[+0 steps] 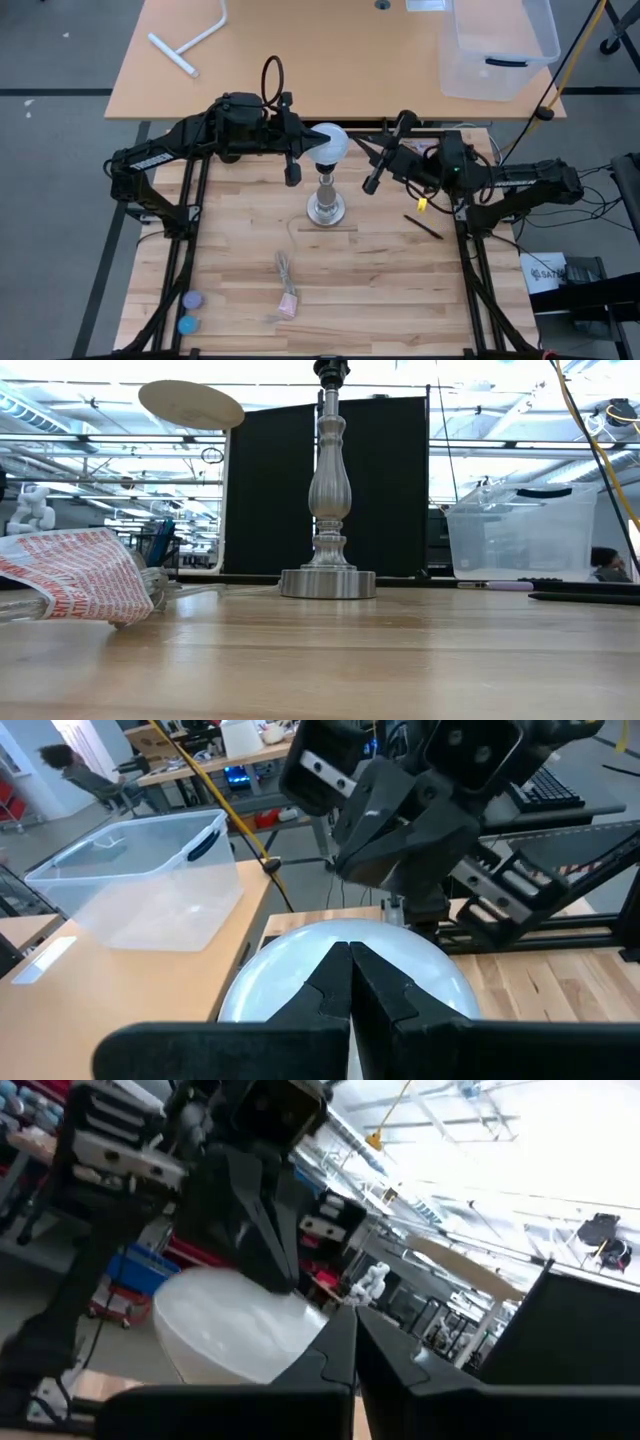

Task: Screw lightbulb
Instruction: Insert the lightbulb into the lamp

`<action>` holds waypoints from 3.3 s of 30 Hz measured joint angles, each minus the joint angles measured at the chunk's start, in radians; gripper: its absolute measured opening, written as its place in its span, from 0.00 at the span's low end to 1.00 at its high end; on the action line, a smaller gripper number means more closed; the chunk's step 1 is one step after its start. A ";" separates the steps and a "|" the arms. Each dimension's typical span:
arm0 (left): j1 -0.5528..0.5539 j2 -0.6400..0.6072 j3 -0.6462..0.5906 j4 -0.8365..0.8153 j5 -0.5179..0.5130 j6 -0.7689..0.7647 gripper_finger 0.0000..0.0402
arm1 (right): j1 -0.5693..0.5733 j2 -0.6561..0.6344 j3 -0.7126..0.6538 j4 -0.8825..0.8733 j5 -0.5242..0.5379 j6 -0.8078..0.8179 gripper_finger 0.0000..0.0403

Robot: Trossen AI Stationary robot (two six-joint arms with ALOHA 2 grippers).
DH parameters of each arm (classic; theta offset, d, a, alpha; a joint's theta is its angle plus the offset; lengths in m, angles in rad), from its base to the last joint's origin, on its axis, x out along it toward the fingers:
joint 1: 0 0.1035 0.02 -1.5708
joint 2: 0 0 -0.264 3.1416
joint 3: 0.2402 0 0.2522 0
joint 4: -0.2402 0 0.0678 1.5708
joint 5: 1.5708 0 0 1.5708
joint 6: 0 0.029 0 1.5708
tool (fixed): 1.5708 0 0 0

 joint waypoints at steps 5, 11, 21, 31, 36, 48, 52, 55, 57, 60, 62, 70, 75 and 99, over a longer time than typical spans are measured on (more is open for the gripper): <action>0.000 0.000 0.000 -0.001 0.000 0.000 0.00 | -0.014 0.006 0.000 -0.071 0.004 0.027 0.00; 0.000 -0.001 0.000 -0.003 0.000 0.000 0.00 | -0.013 0.014 0.002 -0.071 0.009 0.022 0.00; 0.000 -0.001 0.000 -0.009 0.009 0.004 0.00 | 0.032 0.014 0.002 -0.081 0.027 0.013 0.00; 0.000 -0.001 0.000 -0.010 -0.002 0.006 0.00 | 0.076 0.015 0.002 -0.097 0.062 0.008 0.00; 0.001 -0.001 0.000 -0.006 -0.019 0.005 0.00 | 0.114 0.018 0.001 -0.105 0.101 0.005 0.00; 0.001 0.001 0.000 0.014 -0.021 0.001 0.00 | 0.081 0.025 -0.001 -0.033 0.387 0.073 0.00; 0.001 0.000 0.000 0.015 -0.015 -0.004 0.00 | 0.057 0.024 -0.001 -0.005 0.308 0.077 0.00; 0.001 0.000 0.000 0.017 -0.015 -0.013 0.00 | 0.052 0.024 0.009 -0.004 0.287 0.092 0.00; 0.001 0.000 0.000 0.016 -0.015 -0.015 0.00 | 0.051 0.032 0.020 -0.006 0.274 0.104 0.00; 0.001 0.000 0.000 0.020 -0.015 -0.018 0.00 | 0.051 0.052 0.038 -0.013 0.266 0.103 0.00; 0.001 0.000 0.000 0.029 -0.015 -0.018 0.00 | 0.051 0.058 0.046 -0.030 0.266 0.102 0.00; 0.001 0.000 0.000 0.043 -0.015 -0.021 0.00 | 0.051 0.075 0.064 -0.040 0.268 0.096 0.00; 0.000 0.000 -0.001 0.050 -0.015 -0.021 0.00 | 0.051 0.075 0.064 -0.051 0.270 0.096 0.00; 0.000 -0.005 0.001 -0.014 -0.076 -0.044 0.00 | 0.054 0.074 0.064 -0.090 0.266 0.099 0.00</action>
